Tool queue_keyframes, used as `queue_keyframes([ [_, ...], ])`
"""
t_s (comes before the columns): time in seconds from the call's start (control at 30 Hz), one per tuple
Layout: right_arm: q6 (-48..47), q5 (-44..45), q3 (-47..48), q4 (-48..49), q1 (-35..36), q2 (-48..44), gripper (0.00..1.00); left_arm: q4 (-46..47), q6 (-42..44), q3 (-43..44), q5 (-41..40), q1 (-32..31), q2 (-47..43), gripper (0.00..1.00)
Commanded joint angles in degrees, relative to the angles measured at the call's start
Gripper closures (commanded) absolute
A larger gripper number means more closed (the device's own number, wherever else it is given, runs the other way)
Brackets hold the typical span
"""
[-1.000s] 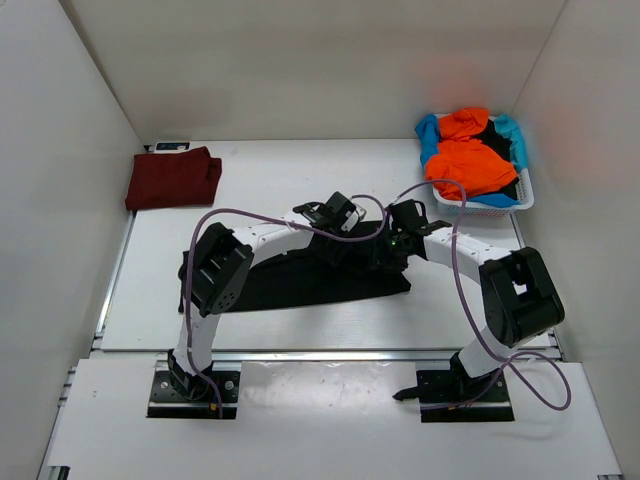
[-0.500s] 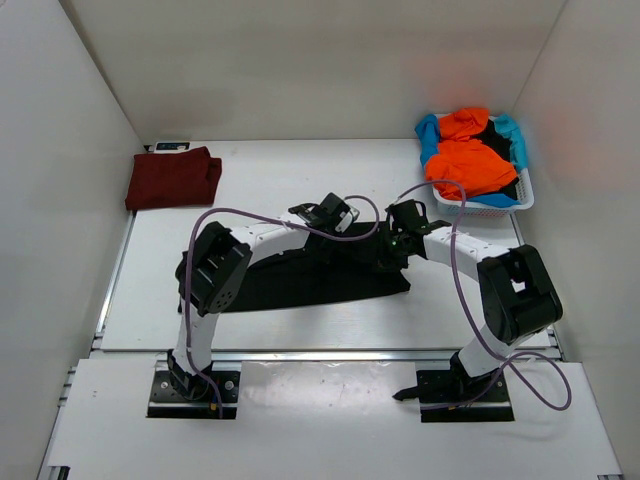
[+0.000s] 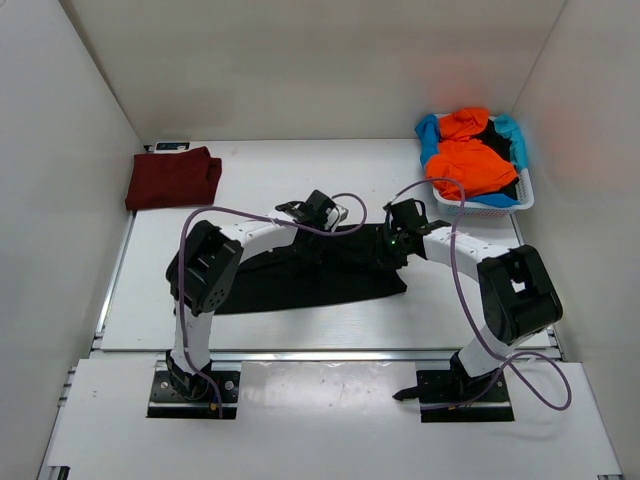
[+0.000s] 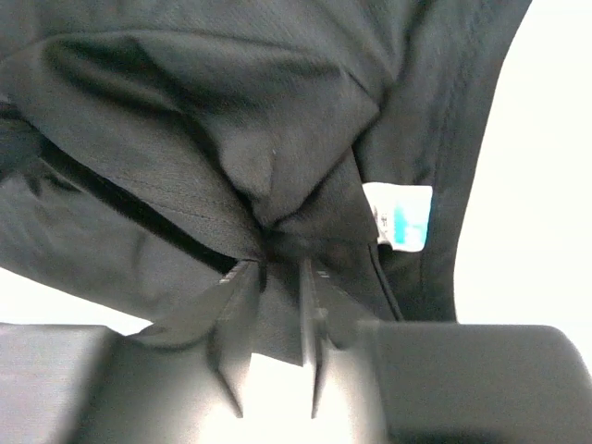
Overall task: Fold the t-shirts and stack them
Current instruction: Rotate the tshirt 90 degrees
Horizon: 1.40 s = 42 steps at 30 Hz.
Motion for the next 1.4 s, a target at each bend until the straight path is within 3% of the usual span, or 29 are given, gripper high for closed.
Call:
queue_keyframes([
  [0.0,-3.50,-3.24,-0.48,3.29,1.42,-2.95,0.76,-2.56,0.32,-1.54,7.77,0.66,-4.90,0.78],
  [0.07,-4.72,-4.82,-1.18,4.25,1.60,-4.25,0.71,-3.00,0.40,-2.25,10.77,0.49,-6.03,0.69],
  [0.17,-5.70,-7.56,-2.85,5.22,0.90,-7.06,0.73,-3.79,0.32,-1.99,12.71,0.66,-7.44,0.61],
  [0.37,-7.46,-12.48,-4.61,7.94,-1.21,-14.27,0.88,-4.58,0.14,-1.46,13.86,0.66,-8.85,0.60],
  [0.47,-7.37,-14.58,-4.79,8.12,-1.04,-15.60,0.89,-5.64,0.84,-1.55,14.56,0.83,-9.91,0.60],
  [0.57,-5.97,-12.22,-4.87,6.90,-1.56,-15.26,0.86,-7.12,2.95,-2.60,15.00,1.88,-11.67,0.48],
  [0.63,-4.56,-9.32,-4.35,5.14,-2.96,-12.63,0.91,-8.96,4.35,-2.08,14.30,2.15,-13.59,0.40],
  [0.73,-3.76,-5.81,0.46,2.33,-4.55,-7.62,1.00,-8.98,4.36,-1.72,9.92,5.65,-17.80,0.38],
  [0.8,-4.03,-3.35,6.00,-1.87,-4.73,-0.26,1.00,-7.67,3.83,-1.72,6.32,10.31,-20.70,0.28],
  [0.87,-5.60,-0.45,13.63,-5.65,-4.21,4.66,0.99,-7.22,3.30,-1.63,-2.52,17.41,-21.77,0.22],
  [0.97,-7.62,2.98,21.64,-10.93,-2.89,12.07,1.00,-7.56,6.54,-4.53,-13.80,25.76,-22.04,0.24],
  [1.07,-9.47,5.62,26.49,-17.44,-1.83,16.82,1.00,-9.59,10.06,-8.74,-16.10,33.33,-21.69,0.24],
  [1.23,-11.41,11.24,28.35,-22.55,-0.51,19.02,1.00,-7.40,14.37,-18.40,-24.28,37.31,-21.25,0.23],
  [1.37,-12.72,12.83,30.45,-24.30,-1.21,21.82,1.00,-6.33,15.52,-20.97,-28.49,39.59,-17.75,0.22],
])
